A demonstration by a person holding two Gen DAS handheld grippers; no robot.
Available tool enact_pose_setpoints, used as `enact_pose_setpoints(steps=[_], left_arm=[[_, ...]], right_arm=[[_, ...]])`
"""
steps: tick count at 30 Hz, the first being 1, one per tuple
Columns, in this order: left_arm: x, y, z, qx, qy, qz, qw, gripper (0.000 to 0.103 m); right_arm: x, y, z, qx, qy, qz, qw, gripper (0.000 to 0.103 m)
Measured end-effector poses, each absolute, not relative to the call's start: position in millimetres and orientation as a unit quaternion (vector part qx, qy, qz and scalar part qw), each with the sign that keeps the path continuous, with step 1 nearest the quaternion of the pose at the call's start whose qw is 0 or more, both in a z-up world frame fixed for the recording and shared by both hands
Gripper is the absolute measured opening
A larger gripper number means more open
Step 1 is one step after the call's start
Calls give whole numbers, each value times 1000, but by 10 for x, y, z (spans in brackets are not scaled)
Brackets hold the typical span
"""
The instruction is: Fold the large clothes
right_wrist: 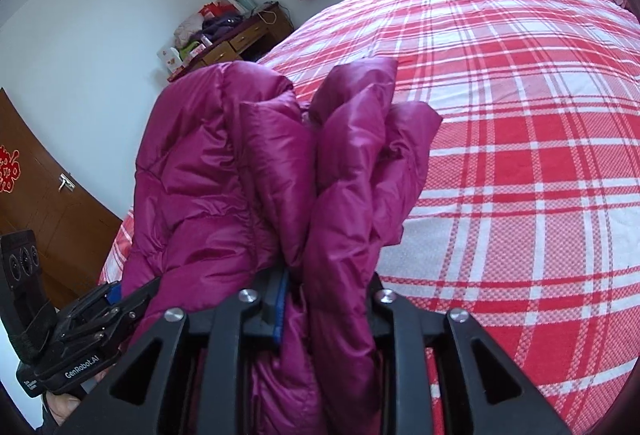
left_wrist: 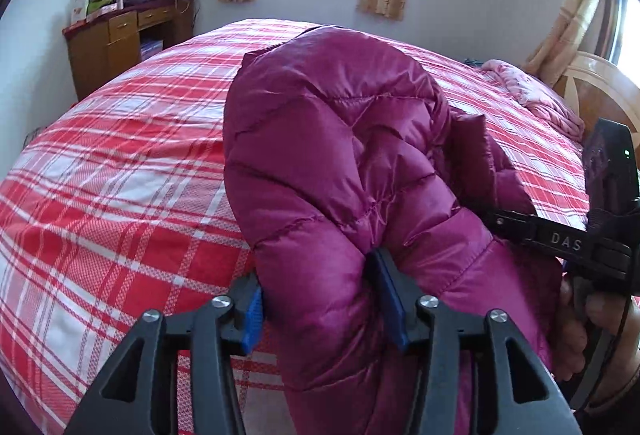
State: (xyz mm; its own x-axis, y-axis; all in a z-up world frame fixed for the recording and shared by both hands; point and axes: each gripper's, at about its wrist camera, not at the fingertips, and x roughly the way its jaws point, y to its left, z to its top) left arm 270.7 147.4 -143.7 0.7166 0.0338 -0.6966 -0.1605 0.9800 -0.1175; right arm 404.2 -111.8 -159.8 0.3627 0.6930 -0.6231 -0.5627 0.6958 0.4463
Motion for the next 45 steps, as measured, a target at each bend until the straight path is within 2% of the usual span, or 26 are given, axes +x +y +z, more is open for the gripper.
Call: enact_pose_setpoints(steps=[7, 10, 25, 27, 29, 31, 33, 37, 40, 45], left_arm=[[2624, 1440, -1384, -57, 371, 63, 925, 60], [2591, 1454, -1350, -51, 368, 64, 926, 60], [2447, 1408, -1172, -37, 347, 51, 936, 61], [2429, 1410, -1132, -36, 344, 51, 937, 61], [2406, 1408, -1090, -35, 341, 51, 938, 61], [2369, 1394, -1035, -35, 338, 52, 939, 62], [2311, 1376, -959, -27, 329, 55, 942, 64], [2142, 1345, -774, -14, 301, 70, 951, 74], [1997, 1346, -629, -16, 276, 77, 958, 80], [1834, 1339, -392, -29, 245, 78, 966, 82]], right_arm=[[4008, -1071, -1593, 66, 418, 373, 825, 35], [3997, -1111, -1576, 67, 419, 368, 827, 39], [3863, -1123, -1482, 49, 418, 346, 838, 46], [3831, -1147, -1436, 45, 415, 335, 845, 54], [3778, -1191, -1358, 43, 407, 319, 855, 69], [3684, -1236, -1263, 40, 394, 308, 865, 77], [3567, -1286, -1161, 33, 382, 300, 874, 78], [3275, -1387, -928, 30, 354, 294, 887, 79], [3048, -1446, -742, 27, 323, 289, 901, 87], [2699, -1446, -481, 17, 274, 290, 917, 92]])
